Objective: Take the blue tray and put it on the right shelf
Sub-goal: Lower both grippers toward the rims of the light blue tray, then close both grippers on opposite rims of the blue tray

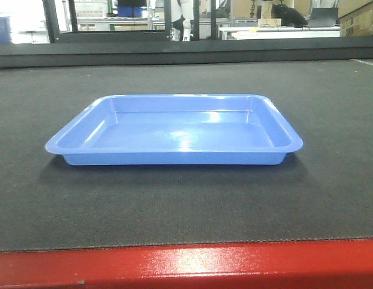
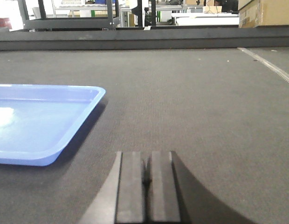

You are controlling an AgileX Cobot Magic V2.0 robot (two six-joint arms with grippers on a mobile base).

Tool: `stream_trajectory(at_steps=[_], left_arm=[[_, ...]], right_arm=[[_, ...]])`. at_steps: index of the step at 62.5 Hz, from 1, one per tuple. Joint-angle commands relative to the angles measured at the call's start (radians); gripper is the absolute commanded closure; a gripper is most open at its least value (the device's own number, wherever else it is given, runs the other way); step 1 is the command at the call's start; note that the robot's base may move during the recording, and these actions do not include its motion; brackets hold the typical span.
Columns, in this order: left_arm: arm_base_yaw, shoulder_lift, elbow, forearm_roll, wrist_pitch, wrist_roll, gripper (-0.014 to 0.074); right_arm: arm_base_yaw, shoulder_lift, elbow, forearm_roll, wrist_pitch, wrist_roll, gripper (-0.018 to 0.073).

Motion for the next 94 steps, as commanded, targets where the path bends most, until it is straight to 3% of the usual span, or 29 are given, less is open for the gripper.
stream_trajectory(at_steps=[1, 12, 21, 26, 31, 39, 46, 55, 65, 73, 85, 94], left_arm=[[-0.003, -0.013, 0.02, -0.007, -0.1, -0.002, 0.0642], [-0.003, -0.008, -0.035, -0.007, -0.206, -0.002, 0.0642], [-0.004, 0.054, -0.281, 0.035, 0.095, -0.002, 0.0636], [-0.004, 0.133, -0.419, 0.048, 0.216, -0.002, 0.0577], [-0.004, 0.229, -0.525, 0.044, 0.278, -0.002, 0.0456], [-0.004, 0.397, -0.629, 0.038, 0.293, -0.002, 0.0258], [-0.052, 0.524, -0.69, 0.038, 0.282, 0.004, 0.0204], [-0.175, 0.697, -0.797, 0.038, 0.312, 0.052, 0.0204], [-0.313, 0.944, -0.98, 0.038, 0.434, 0.052, 0.0204], [-0.329, 1.135, -1.124, 0.035, 0.528, 0.048, 0.0204], [-0.329, 1.407, -1.358, 0.032, 0.715, -0.07, 0.0204], [-0.329, 1.555, -1.486, 0.032, 0.776, -0.118, 0.0204]], right_arm=[[0.0, -0.02, -0.027, -0.003, -0.113, -0.005, 0.0503], [0.0, -0.02, -0.063, -0.001, -0.236, -0.005, 0.0503], [0.001, 0.001, -0.235, -0.001, -0.116, -0.005, 0.0501], [0.001, 0.044, -0.336, -0.001, -0.032, -0.005, 0.047], [0.001, 0.109, -0.408, -0.001, -0.005, -0.005, 0.0344], [0.001, 0.252, -0.481, -0.001, -0.005, -0.005, 0.0058], [0.001, 0.39, -0.537, -0.001, -0.004, -0.005, -0.0083], [0.041, 0.578, -0.682, -0.001, 0.05, -0.005, -0.0063], [0.206, 0.846, -0.951, -0.001, 0.269, -0.005, -0.0063], [0.29, 1.073, -1.156, -0.001, 0.462, -0.005, -0.0063], [0.279, 1.405, -1.446, -0.002, 0.718, 0.062, -0.0063], [0.266, 1.565, -1.574, -0.027, 0.782, 0.155, -0.0063]])
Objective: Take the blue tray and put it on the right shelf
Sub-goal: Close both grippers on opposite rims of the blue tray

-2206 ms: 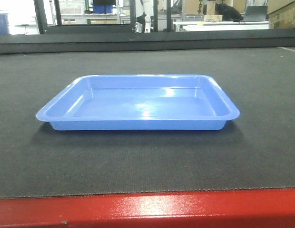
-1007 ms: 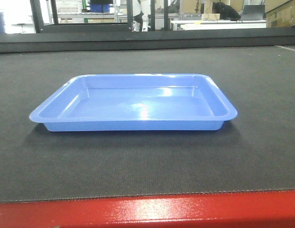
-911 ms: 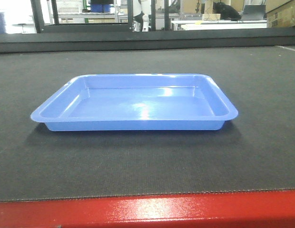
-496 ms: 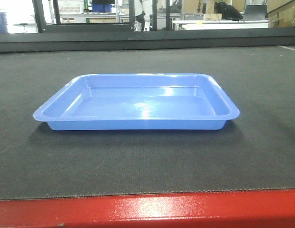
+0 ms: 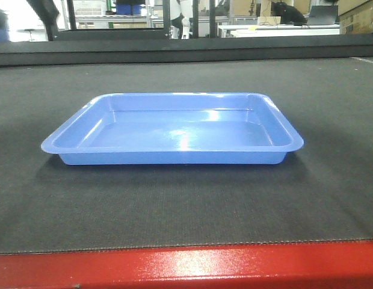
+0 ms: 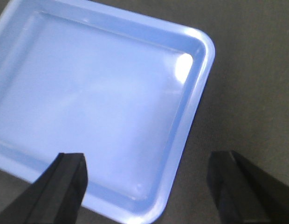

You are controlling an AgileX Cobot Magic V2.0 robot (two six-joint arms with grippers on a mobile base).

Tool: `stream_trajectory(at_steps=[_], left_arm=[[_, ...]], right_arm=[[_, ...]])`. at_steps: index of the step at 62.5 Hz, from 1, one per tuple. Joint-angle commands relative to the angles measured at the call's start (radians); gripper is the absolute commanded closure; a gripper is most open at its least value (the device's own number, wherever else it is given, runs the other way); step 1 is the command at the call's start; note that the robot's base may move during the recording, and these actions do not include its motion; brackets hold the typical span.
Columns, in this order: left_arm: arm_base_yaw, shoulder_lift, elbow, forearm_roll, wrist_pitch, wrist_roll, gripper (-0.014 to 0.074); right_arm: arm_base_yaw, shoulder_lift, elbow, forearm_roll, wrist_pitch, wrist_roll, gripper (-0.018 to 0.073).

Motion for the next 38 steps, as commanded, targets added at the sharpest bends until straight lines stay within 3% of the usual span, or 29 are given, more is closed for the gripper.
stream_trajectory(at_steps=[1, 15, 38], left_arm=[[-0.007, 0.041, -0.1, -0.007, -0.01, -0.034, 0.0204], [0.003, 0.202, -0.196, -0.003, 0.002, -0.075, 0.0205], [0.037, 0.369, -0.209, -0.013, 0.023, -0.084, 0.0207]], right_arm=[[-0.014, 0.044, -0.102, -0.028, -0.012, 0.061, -0.0063], [-0.02, 0.203, -0.142, -0.166, -0.005, 0.223, -0.0063], [-0.02, 0.336, -0.142, -0.132, -0.073, 0.226, -0.0063]])
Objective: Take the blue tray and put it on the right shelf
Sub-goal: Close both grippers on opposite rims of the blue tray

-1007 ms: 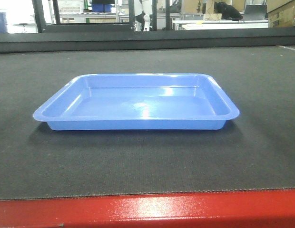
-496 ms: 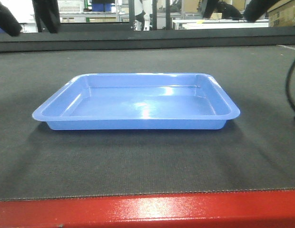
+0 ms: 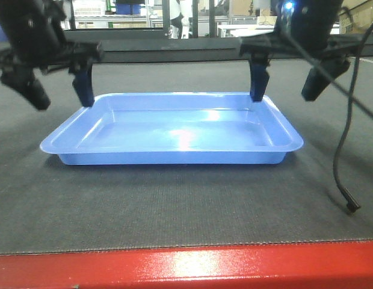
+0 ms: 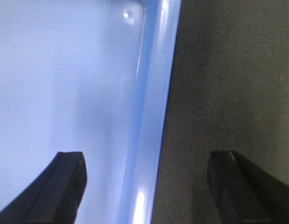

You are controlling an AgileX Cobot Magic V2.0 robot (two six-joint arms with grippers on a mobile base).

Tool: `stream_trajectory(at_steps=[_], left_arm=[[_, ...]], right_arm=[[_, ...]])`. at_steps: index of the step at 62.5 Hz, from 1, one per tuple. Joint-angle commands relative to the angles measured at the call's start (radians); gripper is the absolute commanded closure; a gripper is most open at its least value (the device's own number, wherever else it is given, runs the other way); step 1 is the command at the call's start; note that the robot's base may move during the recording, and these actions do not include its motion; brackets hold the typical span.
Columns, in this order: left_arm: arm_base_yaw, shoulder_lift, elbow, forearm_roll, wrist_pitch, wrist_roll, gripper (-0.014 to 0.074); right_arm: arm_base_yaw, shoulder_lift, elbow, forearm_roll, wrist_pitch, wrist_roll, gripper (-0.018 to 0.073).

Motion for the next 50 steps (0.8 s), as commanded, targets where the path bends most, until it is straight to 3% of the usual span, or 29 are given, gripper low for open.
stream_trajectory(at_steps=[1, 24, 50], left_arm=[[0.014, -0.032, -0.033, -0.011, -0.024, -0.013, 0.0207], [0.015, 0.016, -0.033, -0.073, -0.025, -0.013, 0.0217], [0.015, 0.042, -0.033, -0.073, -0.024, -0.013, 0.0217]], right_arm=[[-0.008, -0.034, -0.038, 0.004, -0.063, 0.005, -0.0063], [-0.007, 0.015, -0.038, 0.015, -0.077, 0.005, -0.0063], [-0.006, 0.016, -0.037, 0.015, -0.097, 0.005, -0.0037]])
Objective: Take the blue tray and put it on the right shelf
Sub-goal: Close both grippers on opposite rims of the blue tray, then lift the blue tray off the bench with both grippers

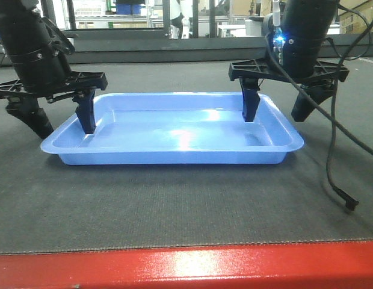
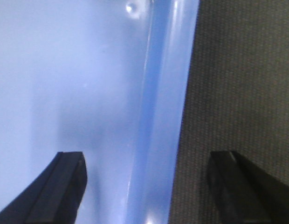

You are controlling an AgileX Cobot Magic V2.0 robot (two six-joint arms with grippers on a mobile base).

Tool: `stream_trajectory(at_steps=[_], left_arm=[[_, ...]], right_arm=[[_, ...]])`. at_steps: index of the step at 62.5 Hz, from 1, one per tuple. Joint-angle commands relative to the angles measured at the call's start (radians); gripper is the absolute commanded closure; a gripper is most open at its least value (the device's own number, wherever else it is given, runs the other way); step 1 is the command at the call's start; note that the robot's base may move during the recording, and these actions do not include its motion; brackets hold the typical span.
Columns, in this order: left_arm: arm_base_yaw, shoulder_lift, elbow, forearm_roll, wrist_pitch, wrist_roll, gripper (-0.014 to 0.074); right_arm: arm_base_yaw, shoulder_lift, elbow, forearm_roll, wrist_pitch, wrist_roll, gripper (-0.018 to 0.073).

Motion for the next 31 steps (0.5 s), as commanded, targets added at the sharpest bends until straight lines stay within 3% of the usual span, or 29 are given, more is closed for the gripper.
stream_trajectory(at_steps=[1, 16, 24, 31], left_arm=[[0.002, -0.037, -0.023, -0.018, -0.025, -0.006, 0.0217], [0.0, -0.037, -0.023, -0.018, -0.023, -0.006, 0.0223], [0.0, -0.037, -0.023, -0.018, -0.018, -0.006, 0.0356], [0.0, -0.037, -0.037, -0.018, 0.015, -0.006, 0.054]], right_arm=[[-0.006, -0.056, -0.034, 0.0, -0.044, 0.003, -0.0025], [-0.006, -0.056, -0.034, 0.0, -0.033, 0.003, 0.0347], [-0.006, -0.056, -0.034, 0.0, -0.022, 0.003, 0.051], [-0.006, -0.057, -0.034, 0.0, -0.014, 0.003, 0.05]])
